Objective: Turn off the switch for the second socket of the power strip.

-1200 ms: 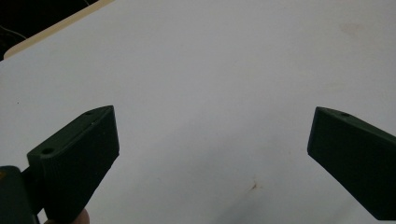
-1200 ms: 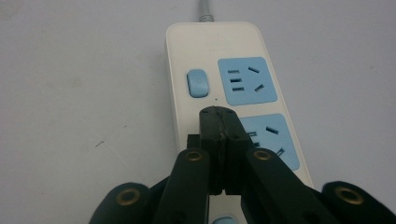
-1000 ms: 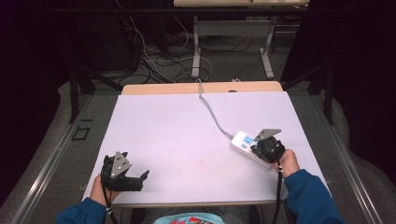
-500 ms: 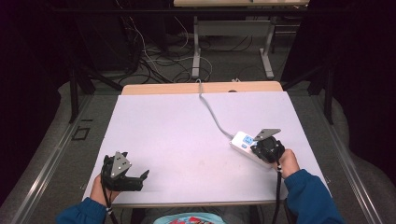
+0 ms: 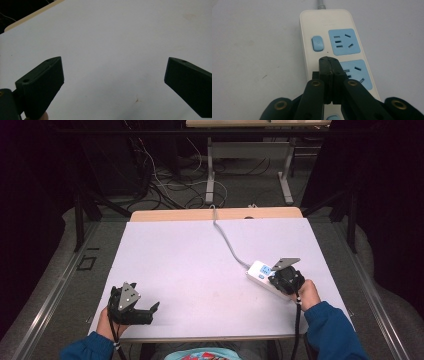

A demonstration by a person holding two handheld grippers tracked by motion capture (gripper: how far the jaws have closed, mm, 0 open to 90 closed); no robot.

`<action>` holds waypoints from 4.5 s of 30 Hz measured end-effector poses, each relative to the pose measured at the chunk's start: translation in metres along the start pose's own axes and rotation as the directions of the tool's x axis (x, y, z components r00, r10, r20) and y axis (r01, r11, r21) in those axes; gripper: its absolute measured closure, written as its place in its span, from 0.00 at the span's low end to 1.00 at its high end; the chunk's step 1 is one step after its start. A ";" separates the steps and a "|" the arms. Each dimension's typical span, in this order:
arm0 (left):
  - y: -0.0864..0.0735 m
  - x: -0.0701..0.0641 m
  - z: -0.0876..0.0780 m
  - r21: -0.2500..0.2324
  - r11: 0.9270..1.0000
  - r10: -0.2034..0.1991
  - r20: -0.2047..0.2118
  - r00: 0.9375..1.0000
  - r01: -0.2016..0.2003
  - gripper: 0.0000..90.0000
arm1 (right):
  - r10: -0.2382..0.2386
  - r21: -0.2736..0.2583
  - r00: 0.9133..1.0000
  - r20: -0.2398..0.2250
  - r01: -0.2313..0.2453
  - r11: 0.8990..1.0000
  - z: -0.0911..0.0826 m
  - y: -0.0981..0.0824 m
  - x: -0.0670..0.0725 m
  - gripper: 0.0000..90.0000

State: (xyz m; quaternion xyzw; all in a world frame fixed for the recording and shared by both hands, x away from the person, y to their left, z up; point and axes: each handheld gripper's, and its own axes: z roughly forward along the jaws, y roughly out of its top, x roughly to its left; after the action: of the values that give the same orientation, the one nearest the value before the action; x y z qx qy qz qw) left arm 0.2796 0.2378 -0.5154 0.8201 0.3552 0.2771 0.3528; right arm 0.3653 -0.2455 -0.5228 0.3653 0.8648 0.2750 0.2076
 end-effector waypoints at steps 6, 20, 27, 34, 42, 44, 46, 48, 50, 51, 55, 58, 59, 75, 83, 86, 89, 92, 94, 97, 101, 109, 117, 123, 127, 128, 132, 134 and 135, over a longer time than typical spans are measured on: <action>0.000 0.000 0.001 -0.008 1.000 -0.004 -0.004 1.000 0.004 0.03 | -0.008 -0.008 1.000 0.012 0.008 1.000 0.001 0.000 0.000 1.00; 0.000 0.000 0.000 -0.005 1.000 -0.004 -0.001 1.000 0.004 0.03 | -0.014 -0.008 1.000 0.014 0.014 1.000 0.001 0.000 0.000 1.00; 0.000 0.000 0.000 -0.002 1.000 0.000 -0.002 1.000 0.000 0.03 | 0.005 -0.011 1.000 0.007 -0.005 1.000 0.002 -0.001 0.000 1.00; 0.000 0.000 0.000 -0.005 1.000 0.000 -0.002 1.000 0.000 0.03 | 0.006 -0.009 1.000 0.004 -0.006 1.000 0.002 -0.001 -0.001 1.00; 0.000 0.000 0.000 -0.011 1.000 -0.001 -0.005 1.000 0.001 0.03 | 0.016 -0.010 1.000 0.008 -0.015 1.000 0.002 -0.002 0.000 1.00; 0.000 0.000 0.000 -0.011 1.000 0.000 -0.005 1.000 0.000 0.03 | 0.024 -0.009 1.000 0.001 -0.024 1.000 0.002 -0.002 0.000 1.00; 0.000 0.000 0.000 -0.013 1.000 -0.003 -0.005 1.000 0.003 0.03 | 0.014 -0.012 1.000 0.008 -0.014 1.000 0.002 -0.002 -0.001 1.00; 0.000 0.000 -0.001 -0.008 1.000 0.006 -0.009 1.000 -0.006 0.03 | 0.016 -0.012 1.000 0.008 -0.016 1.000 0.002 -0.002 -0.001 1.00; 0.000 0.000 -0.001 -0.008 1.000 0.006 -0.010 1.000 -0.006 0.03 | 0.017 -0.014 1.000 0.007 -0.017 1.000 0.002 -0.002 -0.001 1.00; 0.000 0.000 -0.001 -0.008 1.000 0.007 -0.009 1.000 -0.007 0.03 | 0.016 -0.015 1.000 0.008 -0.016 1.000 0.002 -0.002 -0.001 1.00; 0.000 0.000 -0.001 -0.006 1.000 0.009 -0.010 1.000 -0.009 0.03 | 0.018 -0.021 1.000 0.008 -0.018 1.000 0.003 -0.002 -0.002 1.00; 0.000 0.000 -0.001 -0.005 1.000 0.009 -0.011 1.000 -0.009 0.03 | 0.031 -0.012 1.000 0.000 -0.031 0.999 0.002 -0.002 -0.001 1.00; 0.000 0.000 -0.001 -0.005 1.000 0.009 -0.012 1.000 -0.009 0.03 | 0.031 -0.011 1.000 -0.002 -0.031 0.999 0.002 -0.002 -0.001 1.00; 0.000 -0.001 -0.001 -0.007 1.000 -0.002 -0.004 1.000 0.002 0.03 | 0.016 -0.030 1.000 0.001 -0.016 0.999 0.002 -0.003 -0.002 1.00; 0.000 -0.001 -0.001 -0.011 1.000 0.002 -0.008 1.000 -0.002 0.03 | 0.040 -0.028 0.999 0.012 -0.039 0.999 0.001 -0.004 0.000 1.00; 0.000 -0.001 -0.001 -0.010 1.000 0.002 -0.007 1.000 -0.002 0.03 | 0.031 -0.036 0.999 0.013 -0.031 0.999 0.002 -0.004 0.000 1.00; 0.000 -0.001 -0.001 -0.009 1.000 0.003 -0.007 1.000 -0.003 0.03 | 0.031 -0.039 0.999 0.016 -0.031 0.999 0.002 -0.005 0.000 1.00; 0.000 -0.001 -0.001 -0.009 1.000 0.002 -0.007 1.000 -0.002 0.03 | 0.030 -0.036 0.999 0.014 -0.029 0.999 0.002 -0.004 0.001 1.00; 0.000 -0.001 -0.001 -0.009 1.000 0.003 -0.007 1.000 -0.003 0.03 | 0.030 -0.037 0.999 0.014 -0.030 0.999 0.002 -0.004 0.001 1.00; 0.000 -0.001 -0.001 -0.009 1.000 0.003 -0.007 1.000 -0.003 0.03 | 0.030 -0.036 0.999 0.014 -0.030 0.999 0.002 -0.004 0.001 1.00; 0.000 -0.001 -0.001 -0.010 1.000 0.003 -0.007 1.000 -0.003 0.03 | 0.029 -0.034 0.999 0.017 -0.029 0.999 0.001 -0.004 0.001 1.00; 0.000 -0.001 -0.001 -0.009 1.000 0.002 -0.006 1.000 -0.002 0.03 | 0.019 -0.031 1.000 0.024 -0.018 0.999 0.001 -0.004 0.002 1.00; 0.000 -0.001 -0.001 -0.009 1.000 0.002 -0.007 1.000 -0.002 0.03 | 0.010 -0.029 1.000 0.028 -0.009 1.000 0.000 -0.004 0.001 1.00; 0.000 0.000 -0.001 -0.010 1.000 0.003 -0.007 1.000 -0.003 0.03 | 0.018 -0.044 1.000 0.021 -0.017 0.999 -0.002 -0.003 0.001 1.00; 0.000 -0.001 -0.001 -0.010 1.000 0.003 -0.007 1.000 -0.003 0.03 | 0.024 -0.047 0.999 0.021 -0.023 0.999 -0.002 -0.004 0.001 1.00; 0.000 -0.001 -0.001 -0.010 1.000 0.003 -0.007 1.000 -0.003 0.03 | 0.024 -0.047 0.999 0.022 -0.023 0.999 -0.002 -0.004 0.001 1.00; 0.000 -0.001 -0.001 -0.011 1.000 0.003 -0.007 1.000 -0.003 0.03 | 0.022 -0.047 0.999 0.026 -0.021 0.999 -0.002 -0.004 0.001 1.00; 0.000 0.000 -0.001 -0.010 1.000 0.003 -0.007 1.000 -0.003 0.03 | 0.020 -0.043 1.000 0.023 -0.019 0.999 -0.002 -0.004 0.001 1.00; 0.000 0.000 -0.001 -0.010 1.000 0.003 -0.007 1.000 -0.003 0.03 | 0.021 -0.050 0.999 0.024 -0.020 0.999 -0.002 -0.004 0.001 1.00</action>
State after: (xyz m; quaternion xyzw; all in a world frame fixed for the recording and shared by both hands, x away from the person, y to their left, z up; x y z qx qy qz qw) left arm 0.2786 0.2377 -0.5145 0.8178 0.3540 0.2822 0.3553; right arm 0.3614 -0.2478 -0.5239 0.3723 0.8511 0.2943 0.2244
